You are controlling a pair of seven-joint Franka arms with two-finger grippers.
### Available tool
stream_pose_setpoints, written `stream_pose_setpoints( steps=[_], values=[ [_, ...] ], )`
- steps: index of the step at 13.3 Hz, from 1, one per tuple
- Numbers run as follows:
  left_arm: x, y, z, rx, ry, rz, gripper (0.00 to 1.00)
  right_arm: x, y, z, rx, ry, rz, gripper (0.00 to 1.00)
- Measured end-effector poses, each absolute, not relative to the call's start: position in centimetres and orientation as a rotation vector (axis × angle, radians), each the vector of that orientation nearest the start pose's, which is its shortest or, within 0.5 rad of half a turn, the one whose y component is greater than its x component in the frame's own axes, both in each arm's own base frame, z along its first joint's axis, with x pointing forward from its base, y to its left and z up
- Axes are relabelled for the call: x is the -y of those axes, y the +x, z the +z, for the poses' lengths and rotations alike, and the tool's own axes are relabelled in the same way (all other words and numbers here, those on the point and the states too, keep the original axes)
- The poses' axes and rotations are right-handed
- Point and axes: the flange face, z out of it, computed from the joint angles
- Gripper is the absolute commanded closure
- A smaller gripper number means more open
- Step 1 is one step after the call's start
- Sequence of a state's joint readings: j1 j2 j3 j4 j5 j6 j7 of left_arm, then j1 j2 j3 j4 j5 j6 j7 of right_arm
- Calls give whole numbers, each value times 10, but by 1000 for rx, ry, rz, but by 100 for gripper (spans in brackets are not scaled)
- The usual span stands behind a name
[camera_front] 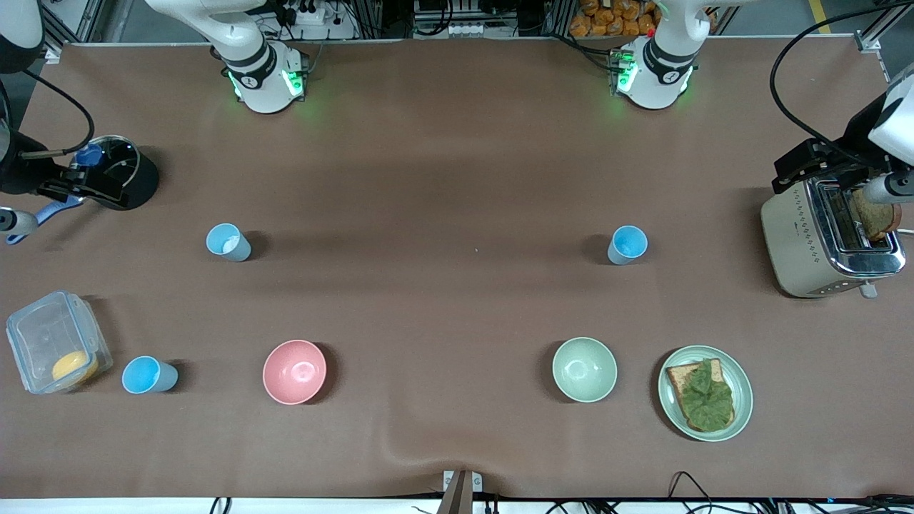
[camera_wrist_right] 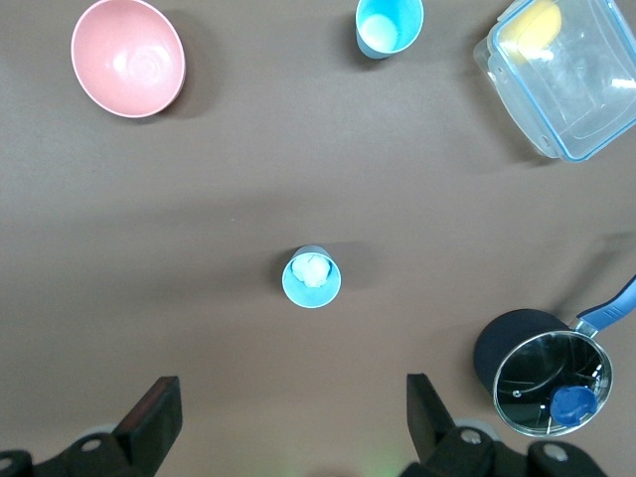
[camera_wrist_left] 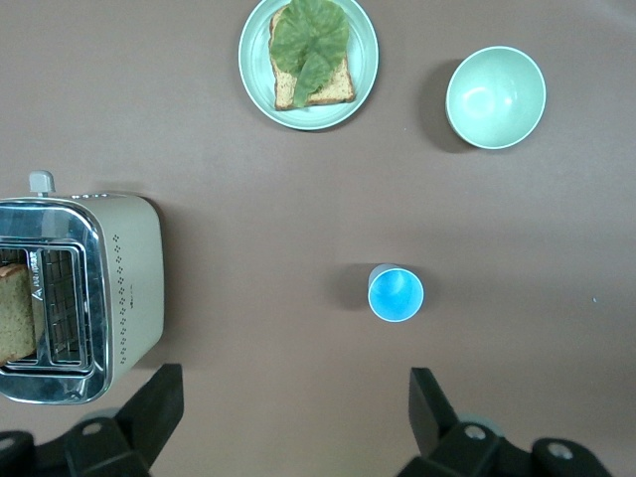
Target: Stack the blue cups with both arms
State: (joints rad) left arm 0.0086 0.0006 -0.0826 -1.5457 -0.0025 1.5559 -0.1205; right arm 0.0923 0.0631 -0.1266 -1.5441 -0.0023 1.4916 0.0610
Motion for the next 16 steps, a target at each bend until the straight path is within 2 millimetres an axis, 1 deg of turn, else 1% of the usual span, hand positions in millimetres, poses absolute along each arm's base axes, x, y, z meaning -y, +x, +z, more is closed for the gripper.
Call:
stream_pose_setpoints(
  steps=[7,12,14,15,16],
  values=[
    [43,552,635,69,-3144,-15,0,19,563,595,-154,-3144,187,0],
    [43,552,635,67,-3144,-15,0,20,562,587,-104,-3141,235,0],
    [44,552,635,66,-3144,-15,0,20,566,575,-68,-3146,274,0],
    [44,552,635,66,-3144,-15,0,22,570,562,-56,-3148,310,0],
    [44,552,635,66,-3144,-15,0,25,576,543,-61,-3147,362,0]
  ],
)
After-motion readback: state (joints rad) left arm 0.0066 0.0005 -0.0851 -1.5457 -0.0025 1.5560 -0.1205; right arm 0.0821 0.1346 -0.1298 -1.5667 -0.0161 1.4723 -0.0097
